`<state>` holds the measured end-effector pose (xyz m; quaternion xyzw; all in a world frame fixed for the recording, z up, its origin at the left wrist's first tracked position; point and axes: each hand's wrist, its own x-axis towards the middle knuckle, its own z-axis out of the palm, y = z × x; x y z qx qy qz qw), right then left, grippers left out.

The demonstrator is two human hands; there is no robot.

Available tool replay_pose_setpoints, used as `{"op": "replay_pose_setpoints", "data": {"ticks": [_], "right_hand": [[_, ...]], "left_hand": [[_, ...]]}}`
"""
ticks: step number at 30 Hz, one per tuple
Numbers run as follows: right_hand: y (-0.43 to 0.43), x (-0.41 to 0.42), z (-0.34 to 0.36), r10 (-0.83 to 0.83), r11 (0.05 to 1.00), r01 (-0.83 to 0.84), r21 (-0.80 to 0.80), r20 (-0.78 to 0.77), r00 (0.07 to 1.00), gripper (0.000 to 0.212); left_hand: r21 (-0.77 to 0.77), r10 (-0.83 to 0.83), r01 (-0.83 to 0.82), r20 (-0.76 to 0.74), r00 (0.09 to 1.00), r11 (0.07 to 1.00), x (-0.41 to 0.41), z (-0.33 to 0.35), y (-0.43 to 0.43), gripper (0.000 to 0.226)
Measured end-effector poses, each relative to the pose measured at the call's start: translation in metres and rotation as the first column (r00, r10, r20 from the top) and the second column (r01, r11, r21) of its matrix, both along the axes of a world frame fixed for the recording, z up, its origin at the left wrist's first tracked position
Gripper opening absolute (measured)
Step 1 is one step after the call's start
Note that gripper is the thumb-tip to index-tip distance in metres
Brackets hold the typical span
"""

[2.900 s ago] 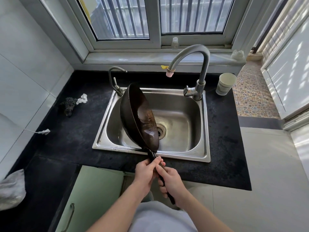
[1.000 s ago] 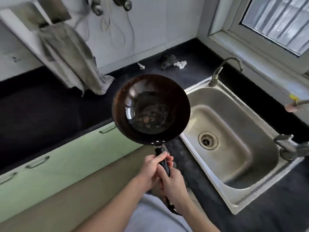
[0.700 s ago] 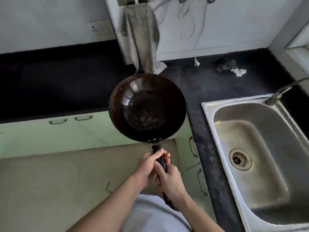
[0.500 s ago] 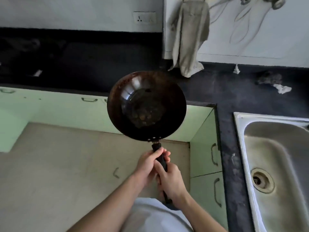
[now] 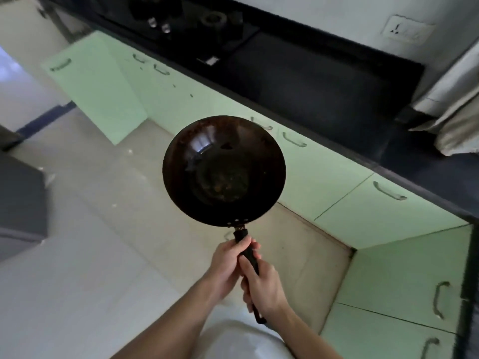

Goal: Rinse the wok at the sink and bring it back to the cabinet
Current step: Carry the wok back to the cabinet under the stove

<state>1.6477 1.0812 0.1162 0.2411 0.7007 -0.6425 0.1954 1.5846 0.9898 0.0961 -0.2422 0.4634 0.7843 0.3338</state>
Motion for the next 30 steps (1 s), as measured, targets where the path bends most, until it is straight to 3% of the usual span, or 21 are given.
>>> {"op": "replay_pose_setpoints", "data": {"ticks": [8,19,30], "right_hand": [[-0.119,-0.041,0.004,0.190,0.982,-0.189,-0.014,0.010,0.982,0.037],[-0.213,-0.111,-0.003,0.448,0.894,-0.447,-0.020,0.053,0.893,0.030],[-0.300,-0.273,-0.005,0.632,0.773,-0.633,-0.039,-0.022,0.774,0.035]], "left_hand": [[-0.040,0.161,-0.166,-0.105,0.981,0.985,-0.017,0.003,-0.127,0.022],[-0.072,0.414,-0.423,-0.110,0.903,0.903,-0.054,-0.005,-0.229,0.023],[-0.030,0.644,-0.653,-0.137,0.753,0.757,-0.194,0.008,-0.315,0.018]]}}
